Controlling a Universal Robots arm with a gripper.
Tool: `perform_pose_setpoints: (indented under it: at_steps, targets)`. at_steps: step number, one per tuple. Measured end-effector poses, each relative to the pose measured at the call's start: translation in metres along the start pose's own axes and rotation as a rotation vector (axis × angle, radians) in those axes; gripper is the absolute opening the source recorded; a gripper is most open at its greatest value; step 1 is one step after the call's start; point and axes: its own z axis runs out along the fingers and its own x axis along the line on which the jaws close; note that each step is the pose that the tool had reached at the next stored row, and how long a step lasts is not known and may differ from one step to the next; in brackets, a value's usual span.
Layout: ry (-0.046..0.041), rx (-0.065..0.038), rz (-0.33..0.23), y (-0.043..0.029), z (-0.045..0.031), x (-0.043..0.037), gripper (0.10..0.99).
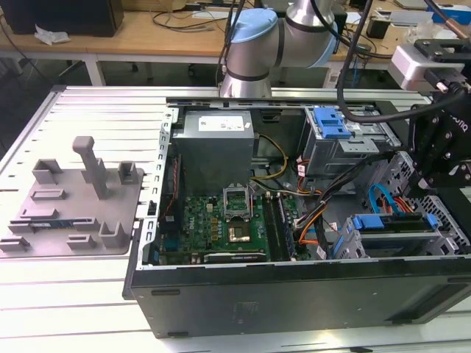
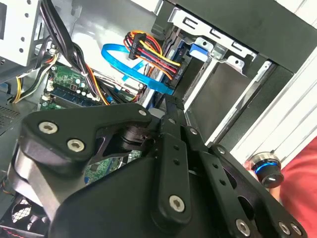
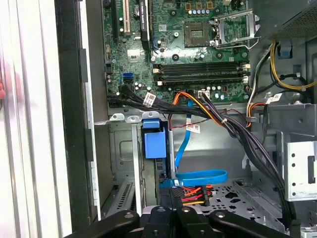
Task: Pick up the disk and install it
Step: 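Insert the second disk wire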
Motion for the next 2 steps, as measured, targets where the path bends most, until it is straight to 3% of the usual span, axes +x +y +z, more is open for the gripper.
perform_pose_setpoints:
  at_steps: [2]
  targets:
    - [0.0, 0.0, 0.0, 0.0, 0.0, 0.0, 0.106]
